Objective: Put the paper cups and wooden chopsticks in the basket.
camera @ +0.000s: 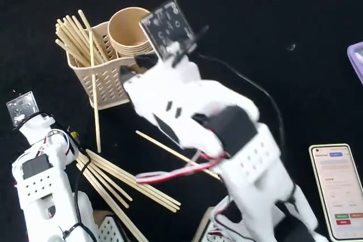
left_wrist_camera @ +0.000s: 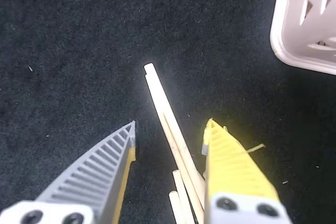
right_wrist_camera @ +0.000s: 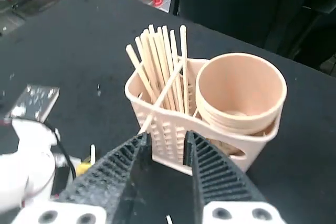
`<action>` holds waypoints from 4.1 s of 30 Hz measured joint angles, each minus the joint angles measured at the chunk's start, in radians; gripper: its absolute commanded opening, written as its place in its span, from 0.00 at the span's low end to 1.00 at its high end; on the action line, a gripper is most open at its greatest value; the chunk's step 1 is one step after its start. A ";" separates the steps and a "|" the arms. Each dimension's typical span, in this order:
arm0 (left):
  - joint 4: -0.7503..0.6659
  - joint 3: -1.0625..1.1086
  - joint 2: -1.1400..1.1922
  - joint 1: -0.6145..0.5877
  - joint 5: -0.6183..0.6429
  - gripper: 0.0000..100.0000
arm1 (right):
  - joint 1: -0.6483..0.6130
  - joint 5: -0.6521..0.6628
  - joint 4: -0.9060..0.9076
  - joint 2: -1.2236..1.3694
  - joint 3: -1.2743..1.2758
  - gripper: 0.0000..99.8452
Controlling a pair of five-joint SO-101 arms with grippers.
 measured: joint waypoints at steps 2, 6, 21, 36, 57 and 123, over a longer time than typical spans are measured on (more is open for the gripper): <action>0.000 0.000 0.000 0.000 0.000 0.22 | 0.000 0.026 0.035 -0.051 0.031 0.11; 0.000 0.000 0.000 0.000 0.000 0.22 | 0.002 0.087 0.097 -0.172 0.183 0.15; 0.031 -0.008 0.002 0.000 0.000 0.22 | -0.002 0.196 -0.367 -0.305 1.198 0.26; 0.074 -0.038 0.002 0.000 0.000 0.22 | -0.002 0.288 -0.385 -0.048 1.188 0.26; 0.074 -0.038 0.002 -0.038 0.000 0.22 | 0.000 0.290 -0.244 0.210 0.904 0.01; 0.055 -0.038 0.002 -0.008 0.000 0.22 | 0.055 0.058 -0.706 0.635 -0.201 0.06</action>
